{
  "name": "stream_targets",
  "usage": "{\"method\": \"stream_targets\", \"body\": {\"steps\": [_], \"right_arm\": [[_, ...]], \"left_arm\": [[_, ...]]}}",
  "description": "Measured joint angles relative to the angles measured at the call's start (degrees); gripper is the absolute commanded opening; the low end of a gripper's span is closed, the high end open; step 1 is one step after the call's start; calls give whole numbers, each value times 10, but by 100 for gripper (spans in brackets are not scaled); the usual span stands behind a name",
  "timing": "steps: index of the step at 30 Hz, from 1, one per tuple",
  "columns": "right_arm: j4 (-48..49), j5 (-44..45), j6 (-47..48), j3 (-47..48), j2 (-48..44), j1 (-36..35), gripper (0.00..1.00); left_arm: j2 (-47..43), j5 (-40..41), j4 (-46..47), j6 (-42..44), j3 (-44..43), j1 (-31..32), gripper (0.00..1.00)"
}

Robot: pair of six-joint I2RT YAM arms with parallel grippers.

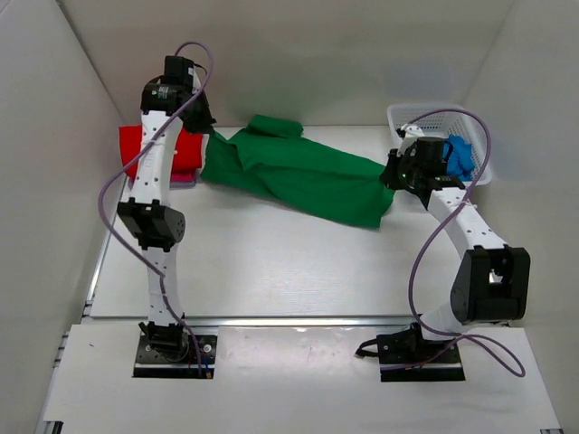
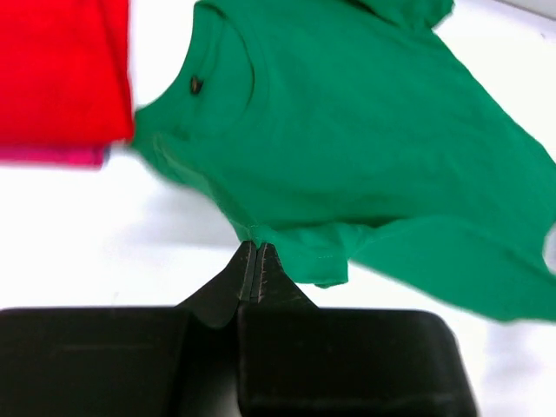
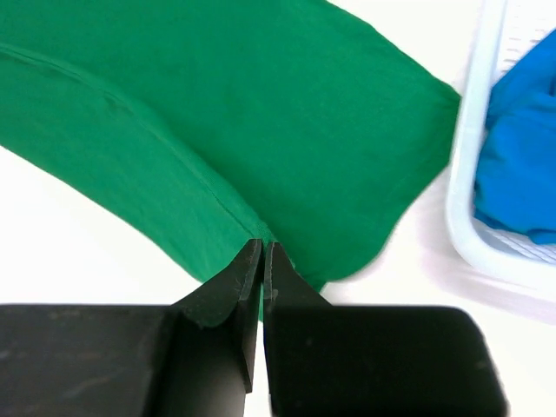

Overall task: Fold and stack the t-shirts
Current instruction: Flatten out the tshirt

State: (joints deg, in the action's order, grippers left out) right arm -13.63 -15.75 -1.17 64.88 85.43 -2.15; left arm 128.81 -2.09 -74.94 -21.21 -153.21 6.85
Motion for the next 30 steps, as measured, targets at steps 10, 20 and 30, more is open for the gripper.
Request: {"method": "stream_targets", "body": {"steps": [10,20,30], "right_arm": [[-136,44,32,42,-81,-28,0],[-219,44,45,63,-170,-2,0],[-266,53,51,159,-45,-12,0]], "left_arm": [[-273,16,-8,11,136,3,0],[-701,45,155,33,644,-43,0],[-529,-11,295,42,744,-84,0]]}}
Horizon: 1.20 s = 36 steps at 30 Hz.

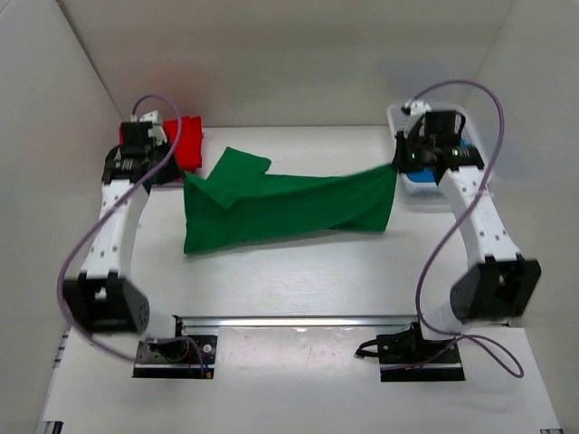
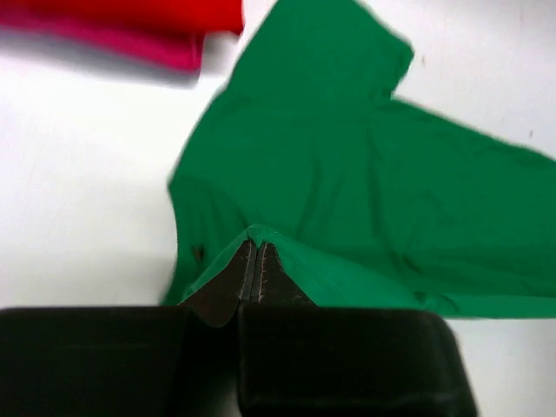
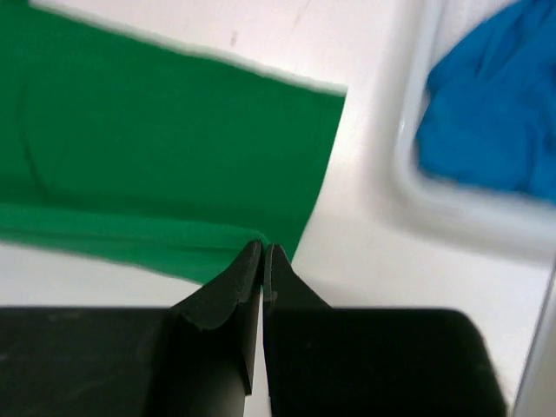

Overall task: Fold and stack the t-shirts
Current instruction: Flatten out the tshirt

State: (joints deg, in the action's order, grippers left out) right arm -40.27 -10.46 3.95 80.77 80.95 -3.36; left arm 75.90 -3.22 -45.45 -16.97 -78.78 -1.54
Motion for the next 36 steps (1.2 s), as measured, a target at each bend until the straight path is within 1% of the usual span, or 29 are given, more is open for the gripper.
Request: {"method": "stream_targets", "body": {"steps": [3,5,6,8,9,10,11,13,15,17,18,20,22,25,27,29,30,32,34,36], "right_arm": [[9,6,9,145,114,7,0],[17,7,13,256,191,14,0],[6,12,14,312,224,16,0],[7,30,23,459,298,11,0],[16,33,24,480,305,10,0],[26,47,30,489,297,4,0],[25,54,33,489,289,1,0],[23,66,43,484,245,-14,0],[49,46,40,429,167,-17,0],[67,25,35,364,84,-5,0],[81,20,34,332,47,4,0],[104,16,31,273,-2,19,0],[131,14,30,207,-42,21,0],[165,9,22,75,-78,3,0],[169,2,13,-27,-87,-4,0],[149,-7,-4,-144,-88,-7,0],[139,-8,-12,-185,-91,-7,0],[121,-10,-36,-283,-116,-6,0],[93,-12,-61,-362,-162,-3,0],[82,-14,-83,-401,-198,2,0]], "left_arm": [[116,-20,35,6,-88,-9,0],[184,-27,39,15,-185,-10,0],[215,-35,36,17,-244,-10,0],[265,-48,29,20,-370,-10,0],[287,-56,30,21,-443,-9,0],[294,-63,24,21,-496,-9,0],[294,-65,25,21,-513,-9,0],[264,-69,26,21,-548,-12,0],[213,-59,23,27,-548,-11,0],[143,-42,35,35,-499,-3,0],[101,-37,52,37,-452,5,0],[16,-44,76,40,-342,17,0],[-64,-61,110,38,-208,11,0],[-128,-62,119,35,-42,1,0],[-151,-63,129,32,61,13,0],[-180,-63,121,29,165,25,0],[-197,-66,109,26,210,30,0],[-238,-69,93,22,278,43,0],[-291,-70,75,18,320,60,0],[-332,-70,68,16,337,77,0]]}}
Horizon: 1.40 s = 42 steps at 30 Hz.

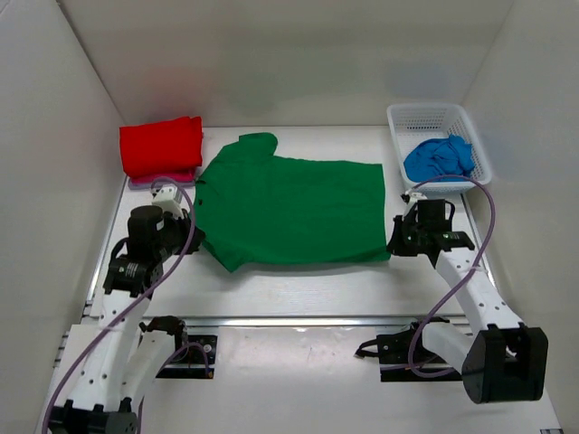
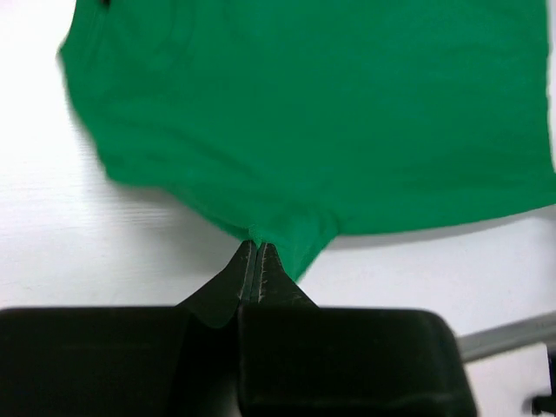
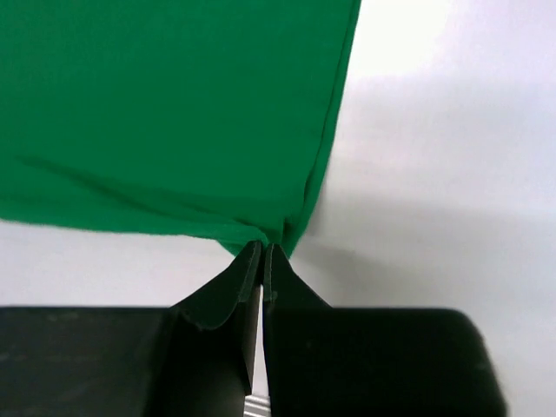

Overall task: Fold and stack the t-shirts
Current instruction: Flatten out the tshirt, then fold the flattened tshirt in 1/3 of the way

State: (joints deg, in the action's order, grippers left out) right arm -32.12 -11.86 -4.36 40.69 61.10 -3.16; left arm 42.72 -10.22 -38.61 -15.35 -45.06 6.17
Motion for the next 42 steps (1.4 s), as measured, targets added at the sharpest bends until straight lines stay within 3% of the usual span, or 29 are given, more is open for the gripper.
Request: {"method": "stream_targets", "body": {"steps": [8,15,24,42], "right_arm": [[-14,6,-52,-56,-26,5,0],[-26,-10,-57,-52,20,13,0],[-63,-17,-49,-20,50,2,0],[-66,-35,-3,77,168,49,0]], "left_arm": [[-48,1,-21,-15,85,42,0],[-24,-19,-46,-49,89,38,0],[-69,-17,-41,-113,112,37,0],[204,10,121,-112,-40,7,0]]}}
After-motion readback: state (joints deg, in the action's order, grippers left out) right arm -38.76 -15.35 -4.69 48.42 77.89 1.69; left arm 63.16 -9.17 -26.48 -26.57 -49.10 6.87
